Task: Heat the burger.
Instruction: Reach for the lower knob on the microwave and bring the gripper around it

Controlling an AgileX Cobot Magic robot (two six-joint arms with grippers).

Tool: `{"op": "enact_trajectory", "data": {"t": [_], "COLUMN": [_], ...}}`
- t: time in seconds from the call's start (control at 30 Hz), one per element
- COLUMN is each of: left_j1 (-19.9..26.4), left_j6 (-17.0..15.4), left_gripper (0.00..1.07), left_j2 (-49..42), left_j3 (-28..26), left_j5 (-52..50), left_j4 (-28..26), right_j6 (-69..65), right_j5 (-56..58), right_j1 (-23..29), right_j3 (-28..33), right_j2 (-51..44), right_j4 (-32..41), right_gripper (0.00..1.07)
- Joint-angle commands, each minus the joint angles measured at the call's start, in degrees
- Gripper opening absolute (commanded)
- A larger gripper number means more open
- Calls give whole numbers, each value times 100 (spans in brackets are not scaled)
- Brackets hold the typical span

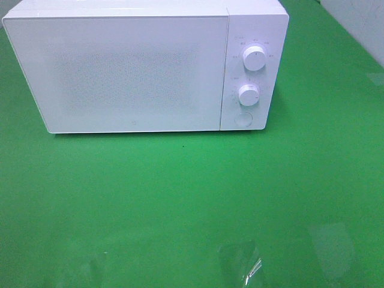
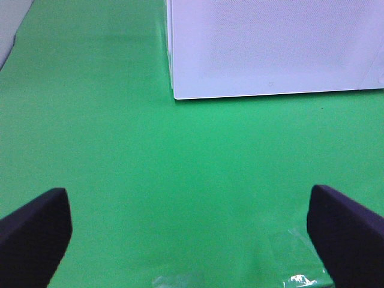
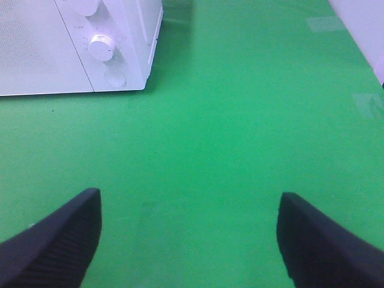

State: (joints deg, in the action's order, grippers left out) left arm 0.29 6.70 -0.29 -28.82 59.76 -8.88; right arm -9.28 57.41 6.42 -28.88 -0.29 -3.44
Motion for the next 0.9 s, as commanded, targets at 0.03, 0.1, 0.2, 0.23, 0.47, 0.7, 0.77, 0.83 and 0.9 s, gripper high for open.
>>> {"op": "enact_trajectory", "data": {"t": [0.03,0.1,0.2,0.23,0.47,0.7,0.77,0.83,0.9], "left_j1": [6,6,6,6,6,6,6,6,6], "left_j6": [-11,-11,-11,-11,-11,-11,-11,-11,-11], "left_gripper": [100,100,100,100,100,100,100,100,100], "left_j2": [-115,-115,-115,-115,-115,-115,-115,-115,-115], "left_j3": [0,0,0,0,0,0,0,0,0], "left_j5": [-63,-63,-63,-63,-63,-63,-63,-63,-63], "left_j4": [-52,-52,-52,-52,-52,-52,-52,-52,-52], "right_j6": [-17,-17,-17,-17,-17,-11,-6,-6,-6], "right_j5": [6,0,-97,-201,-441,-928,-1381,-1495,-1811], "right_j1": [-34,-34,-34,-34,-34,-34,-29,-29,-29], "right_j3": [17,-6,-80,-103,-126,-138,-138,-138,-138], "right_j2": [-80,-80,-80,-74,378,1123,1484,1558,1742], "right_j4": [-6,-6,-11,-29,-34,-29,-29,-29,-29], "right_gripper": [76,76,76,76,76,76,76,76,76]}}
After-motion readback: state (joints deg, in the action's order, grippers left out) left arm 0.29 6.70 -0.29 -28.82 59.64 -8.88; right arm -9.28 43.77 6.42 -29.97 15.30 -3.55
